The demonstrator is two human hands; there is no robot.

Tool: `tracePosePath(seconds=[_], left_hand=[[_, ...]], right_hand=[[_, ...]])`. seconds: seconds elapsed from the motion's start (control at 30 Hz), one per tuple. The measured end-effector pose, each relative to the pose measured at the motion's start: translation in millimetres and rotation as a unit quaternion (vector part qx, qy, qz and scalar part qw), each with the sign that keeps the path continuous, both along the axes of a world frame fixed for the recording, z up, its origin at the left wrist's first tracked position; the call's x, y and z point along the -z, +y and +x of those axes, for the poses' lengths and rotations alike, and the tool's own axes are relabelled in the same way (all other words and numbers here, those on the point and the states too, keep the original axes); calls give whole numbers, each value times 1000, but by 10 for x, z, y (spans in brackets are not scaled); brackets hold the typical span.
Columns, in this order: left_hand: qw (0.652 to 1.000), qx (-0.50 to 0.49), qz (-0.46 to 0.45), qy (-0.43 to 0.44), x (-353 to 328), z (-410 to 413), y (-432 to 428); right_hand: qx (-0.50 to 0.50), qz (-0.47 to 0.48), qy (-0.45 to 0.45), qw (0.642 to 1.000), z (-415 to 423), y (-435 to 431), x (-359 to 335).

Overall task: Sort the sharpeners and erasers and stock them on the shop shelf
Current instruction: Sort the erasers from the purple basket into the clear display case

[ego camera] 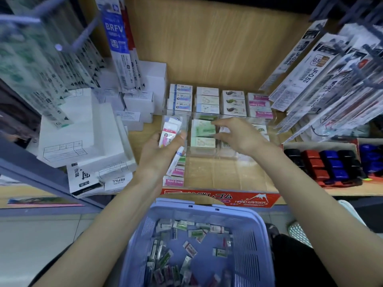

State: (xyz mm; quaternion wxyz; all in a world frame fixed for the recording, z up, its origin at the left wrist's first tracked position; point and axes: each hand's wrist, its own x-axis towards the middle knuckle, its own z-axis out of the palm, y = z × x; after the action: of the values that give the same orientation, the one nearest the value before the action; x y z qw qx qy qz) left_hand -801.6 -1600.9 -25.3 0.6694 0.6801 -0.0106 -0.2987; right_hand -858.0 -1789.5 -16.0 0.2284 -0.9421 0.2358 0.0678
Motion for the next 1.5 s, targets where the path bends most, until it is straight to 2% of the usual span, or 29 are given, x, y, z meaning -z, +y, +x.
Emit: tracePosePath(seconds=[0.07,0.13,0.17,0.2,0.27,0.3,0.37,0.4,0.57,0.97,1.0,1.07,1.1,1.13,1.2,1.33,1.5], left_hand=[[1000,15,-5,1,-24,-19,3],[1000,23,-8,4,-44,-31,11],[1000,29,-9,6,-57,-42,17],[999,37,-9,9,-68,-58,21],[998,54,-10,18,-89,-112,19],[998,60,-13,23,-97,-144,17],[997,64,-20,34,-113,-205,21],[997,66,-20,36,-113,-229,36],[994,100,-15,30,-120,-298,102],[996,55,-24,68,-118,-294,85],[996,43,-25,77,-103,-287,79],[995,22,-32,97,-90,-277,56],[994,14,-35,105,-85,-276,38],[993,10,-39,108,-81,-283,12],[993,4,-46,106,-63,-317,-50],[998,20,-28,59,10,-429,-181],[998,36,-10,45,68,-478,-251]], right_hand=[[21,20,-1,1000,2,-7,-47],[93,94,-87,987,-103,59,-112],[135,170,-140,966,-186,110,-149],[171,274,-176,930,-271,173,-185],[201,485,-192,829,-432,341,-245],[203,550,-187,788,-503,411,-265],[196,610,-181,746,-599,508,-280],[189,612,-182,746,-634,542,-283],[159,541,-179,806,-698,588,-263],[129,429,-162,879,-704,702,-199],[119,379,-163,903,-715,688,-189],[77,186,-172,964,-746,657,-142],[55,103,-184,976,-762,663,-129],[40,60,-203,977,-778,669,-103],[38,38,-232,971,-809,652,-48],[100,-18,-253,962,-866,312,-57],[164,-79,-191,964,-1026,-337,-47]])
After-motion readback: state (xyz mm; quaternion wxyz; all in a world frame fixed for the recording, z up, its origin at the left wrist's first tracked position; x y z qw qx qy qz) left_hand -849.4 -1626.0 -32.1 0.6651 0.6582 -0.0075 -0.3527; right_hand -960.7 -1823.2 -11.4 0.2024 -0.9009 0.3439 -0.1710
